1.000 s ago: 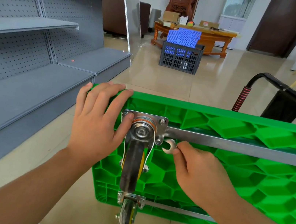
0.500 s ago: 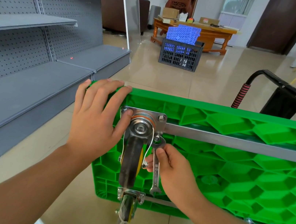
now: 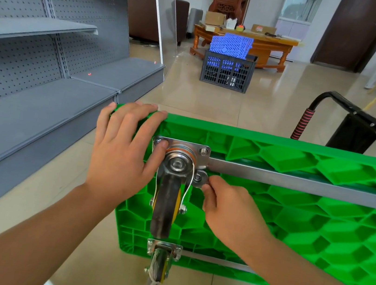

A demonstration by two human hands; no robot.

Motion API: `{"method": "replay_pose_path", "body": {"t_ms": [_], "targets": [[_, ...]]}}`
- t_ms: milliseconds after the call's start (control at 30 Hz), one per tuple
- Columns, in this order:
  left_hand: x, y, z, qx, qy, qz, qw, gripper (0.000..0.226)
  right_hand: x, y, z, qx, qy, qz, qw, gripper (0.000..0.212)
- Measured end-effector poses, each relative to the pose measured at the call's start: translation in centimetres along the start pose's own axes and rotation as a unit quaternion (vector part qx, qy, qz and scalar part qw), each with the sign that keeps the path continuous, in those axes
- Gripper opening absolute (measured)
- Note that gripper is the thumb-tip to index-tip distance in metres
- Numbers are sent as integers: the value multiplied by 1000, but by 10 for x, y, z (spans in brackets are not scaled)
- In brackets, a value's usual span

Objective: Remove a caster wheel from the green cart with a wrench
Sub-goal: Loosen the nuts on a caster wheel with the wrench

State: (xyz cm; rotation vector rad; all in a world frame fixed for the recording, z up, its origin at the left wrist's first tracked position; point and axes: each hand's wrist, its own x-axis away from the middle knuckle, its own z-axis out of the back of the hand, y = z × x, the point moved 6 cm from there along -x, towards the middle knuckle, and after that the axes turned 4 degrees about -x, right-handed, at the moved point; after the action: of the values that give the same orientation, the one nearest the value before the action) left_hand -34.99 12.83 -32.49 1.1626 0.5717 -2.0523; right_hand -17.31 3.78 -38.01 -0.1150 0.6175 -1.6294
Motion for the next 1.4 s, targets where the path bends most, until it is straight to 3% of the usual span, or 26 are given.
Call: {"method": "replay_pose_path", "body": {"t_ms": [100,167,300,367,433,533,733,867,967,1000,1067,1133,1200,1267,1333,1400], "targets": [[0,-1,1,2,3,3,1000,41,-2,-11,21,182,46,61,980,9],[0,-1,1,2,-2,1,1000,41,-1,-10,26,178,41,52,982,10],[0,-2,3,-2,-4,-3,1000,41,11,6,6,-54,-26,-27,998,21],[0,-1,3,-1,-5,-4,1000,41,17,11,-6,-209,-39,-106,971,23],[0,-1,3,-2,-6,-3,1000,42,20,12,-17,-295,-32,-153,942,22],[0,-1,3,-4,-9,-2,1000,42,18,8,-24,-354,-11,-165,921,22],[0,-1,2,-4,-6,-1,1000,42,12,-5,-24,-359,21,-142,922,22],[0,-1,2,-5,-2,-3,1000,42,11,0,-21,-274,39,-99,956,19],[0,-1,1,-2,4,-2,1000,41,6,-3,0,-13,57,26,998,10],[0,-1,1,-1,4,-2,1000,41,4,-6,8,71,67,66,993,3],[0,-1,0,0,5,-2,1000,41,1,-12,18,181,77,104,975,10],[1,-1,0,0,5,-2,1000,41,5,-13,25,196,87,106,971,11],[2,-2,0,0,5,-3,1000,41,10,-8,25,121,51,57,990,7],[1,-1,0,-1,6,-3,1000,41,14,11,13,-35,10,-40,999,9],[1,-1,0,-2,8,-1,1000,41,17,26,-1,-244,-29,-168,955,10],[1,-1,0,-1,8,-1,1000,42,20,25,-18,-432,-56,-260,862,8]]}}
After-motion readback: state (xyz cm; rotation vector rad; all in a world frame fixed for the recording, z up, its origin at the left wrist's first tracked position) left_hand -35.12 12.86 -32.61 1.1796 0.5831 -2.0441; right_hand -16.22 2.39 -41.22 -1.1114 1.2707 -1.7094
